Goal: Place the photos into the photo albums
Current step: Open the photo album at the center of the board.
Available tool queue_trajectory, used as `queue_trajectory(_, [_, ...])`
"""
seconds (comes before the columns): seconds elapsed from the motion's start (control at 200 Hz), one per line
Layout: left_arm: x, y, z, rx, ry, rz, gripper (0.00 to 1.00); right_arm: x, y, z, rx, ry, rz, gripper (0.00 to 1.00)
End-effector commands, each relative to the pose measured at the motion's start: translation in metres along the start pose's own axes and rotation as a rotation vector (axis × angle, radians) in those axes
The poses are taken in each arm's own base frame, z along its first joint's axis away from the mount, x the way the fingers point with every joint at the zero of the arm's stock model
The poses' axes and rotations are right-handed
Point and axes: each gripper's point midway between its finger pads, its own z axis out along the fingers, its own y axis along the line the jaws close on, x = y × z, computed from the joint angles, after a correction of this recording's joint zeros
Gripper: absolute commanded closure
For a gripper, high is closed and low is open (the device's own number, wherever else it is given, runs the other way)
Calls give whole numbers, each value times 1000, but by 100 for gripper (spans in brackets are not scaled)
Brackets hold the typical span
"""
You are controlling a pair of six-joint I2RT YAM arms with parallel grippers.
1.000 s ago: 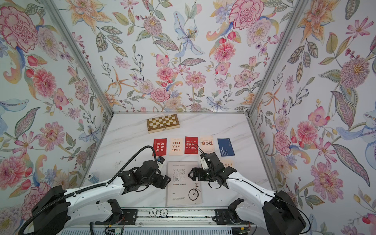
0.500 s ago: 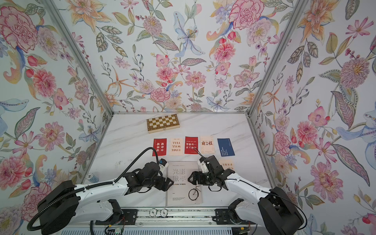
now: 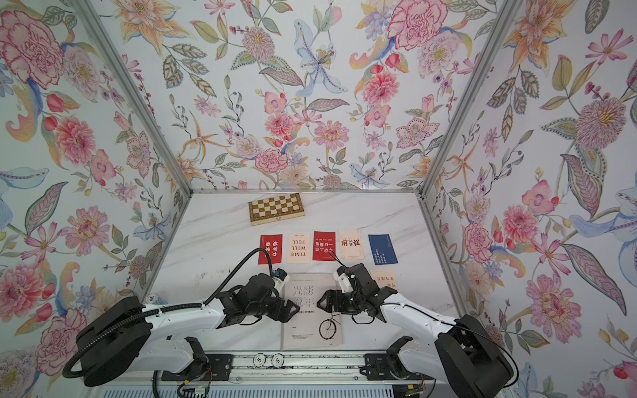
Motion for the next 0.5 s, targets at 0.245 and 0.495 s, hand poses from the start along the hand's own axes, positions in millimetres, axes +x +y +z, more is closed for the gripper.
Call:
queue_trajectory(0.245, [6, 5, -2, -15, 18, -9, 11, -22, 28, -28, 39, -46, -102, 17])
queue_trajectory(0.495, [2, 14, -11, -21, -11, -35, 12, -20, 63, -32, -25, -37, -169, 18])
